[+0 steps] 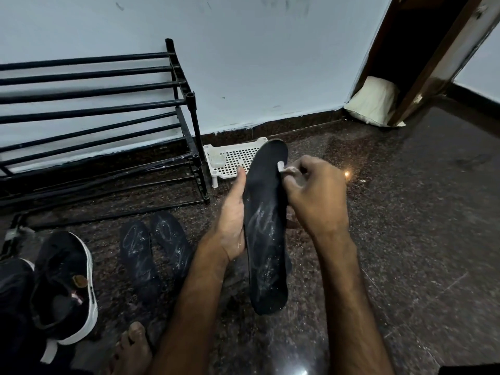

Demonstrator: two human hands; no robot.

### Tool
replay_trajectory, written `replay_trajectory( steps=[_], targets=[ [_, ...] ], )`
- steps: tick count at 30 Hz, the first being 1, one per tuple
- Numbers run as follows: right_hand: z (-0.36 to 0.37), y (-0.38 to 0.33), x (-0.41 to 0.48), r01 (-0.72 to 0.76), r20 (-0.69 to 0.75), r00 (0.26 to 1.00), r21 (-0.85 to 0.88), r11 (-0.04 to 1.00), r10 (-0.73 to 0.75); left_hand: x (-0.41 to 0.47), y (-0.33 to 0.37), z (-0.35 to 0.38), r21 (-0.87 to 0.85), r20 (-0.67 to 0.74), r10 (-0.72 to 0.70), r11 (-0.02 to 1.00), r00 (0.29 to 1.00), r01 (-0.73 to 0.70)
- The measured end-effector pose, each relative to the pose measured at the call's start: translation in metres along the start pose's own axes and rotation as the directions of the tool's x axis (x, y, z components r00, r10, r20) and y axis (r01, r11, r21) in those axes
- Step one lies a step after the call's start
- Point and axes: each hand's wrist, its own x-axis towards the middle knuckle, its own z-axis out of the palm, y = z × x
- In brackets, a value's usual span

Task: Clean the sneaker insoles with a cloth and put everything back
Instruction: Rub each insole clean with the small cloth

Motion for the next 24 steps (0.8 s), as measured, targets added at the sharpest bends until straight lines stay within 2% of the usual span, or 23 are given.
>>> replay_trajectory(
  steps=[1, 2, 4, 5, 7, 8, 10, 11, 12, 13, 15, 16, 17, 18, 20, 22, 23, 24],
  targets=[
    [0.0, -0.001, 0.001, 0.025, -0.066, 0.998, 0.008, 1.0, -0.024, 0.0, -0.001, 0.002, 0.001, -0.007, -0.002, 1.0, 1.0, 0.002],
    [0.0, -0.005, 0.001, 0.059, -0.06, 0.997, 0.054, 0.997, -0.056, 0.001, -0.001, 0.002, -0.005, -0.015, 0.011, 1.0, 1.0, -0.011],
    [0.0, -0.014, -0.003, 0.1, 0.131, 0.983, 0.228, 0.969, -0.132, 0.001, -0.001, 0.003, -0.056, 0.008, 0.025, 0.998, 1.0, -0.025],
    [0.0, -0.015, -0.006, 0.088, 0.254, 0.953, 0.291, 0.953, -0.166, 0.001, 0.0, 0.003, -0.093, 0.003, 0.026, 0.995, 1.0, -0.026],
    [-0.002, -0.012, -0.009, 0.079, 0.386, 0.904, 0.272, 0.959, -0.184, -0.001, 0.001, 0.002, -0.134, 0.022, 0.043, 0.99, 0.999, -0.039],
    [-0.001, -0.006, -0.008, 0.076, 0.357, 0.922, 0.206, 0.976, -0.147, 0.0, 0.0, 0.002, -0.137, 0.023, 0.051, 0.989, 0.998, -0.048],
    [0.002, -0.002, -0.004, 0.066, 0.143, 0.987, 0.085, 0.994, -0.077, 0.001, -0.001, 0.003, -0.137, 0.001, 0.048, 0.989, 0.999, -0.048],
    [0.003, -0.004, -0.003, 0.079, 0.054, 0.995, 0.08, 0.994, -0.084, 0.001, -0.003, 0.005, -0.129, -0.016, 0.045, 0.991, 0.999, -0.046],
    [0.004, -0.009, -0.004, 0.112, 0.033, 0.993, 0.13, 0.985, -0.117, 0.002, -0.005, 0.006, -0.124, -0.029, 0.051, 0.991, 0.998, -0.055],
    [0.005, -0.014, -0.005, 0.135, 0.088, 0.984, 0.221, 0.966, -0.157, 0.003, -0.006, 0.005, -0.135, -0.042, 0.056, 0.989, 0.998, -0.061],
    [0.001, -0.019, -0.008, 0.097, 0.314, 0.923, 0.365, 0.926, -0.22, 0.002, -0.006, 0.005, -0.186, -0.032, 0.051, 0.981, 0.998, -0.056],
    [0.0, -0.017, -0.009, 0.078, 0.404, 0.885, 0.362, 0.929, -0.232, 0.002, -0.006, 0.005, -0.194, -0.023, 0.044, 0.98, 0.999, -0.048],
    [-0.002, -0.013, -0.008, 0.078, 0.432, 0.876, 0.314, 0.946, -0.215, 0.002, -0.006, 0.003, -0.174, -0.02, 0.038, 0.984, 0.999, -0.041],
    [-0.001, -0.006, -0.005, 0.078, 0.39, 0.905, 0.244, 0.967, -0.171, 0.002, -0.005, 0.002, -0.144, -0.01, 0.035, 0.989, 0.999, -0.037],
    [0.001, 0.002, 0.002, 0.056, 0.171, 0.983, 0.092, 0.994, -0.071, 0.001, -0.004, 0.002, -0.06, 0.028, 0.027, 0.998, 0.999, -0.025],
    [0.003, 0.003, 0.006, 0.034, -0.063, 0.997, -0.017, 0.999, -0.035, 0.001, -0.006, 0.003, 0.041, 0.045, -0.001, 0.999, 0.999, -0.001],
    [0.004, 0.003, 0.006, 0.044, -0.114, 0.992, -0.023, 0.999, -0.046, 0.002, -0.006, 0.004, 0.055, 0.049, -0.012, 0.998, 0.999, 0.009],
    [0.003, 0.002, 0.005, 0.064, -0.09, 0.994, 0.01, 0.998, -0.063, 0.002, -0.007, 0.004, 0.04, 0.056, -0.011, 0.999, 0.998, 0.009]
  ],
)
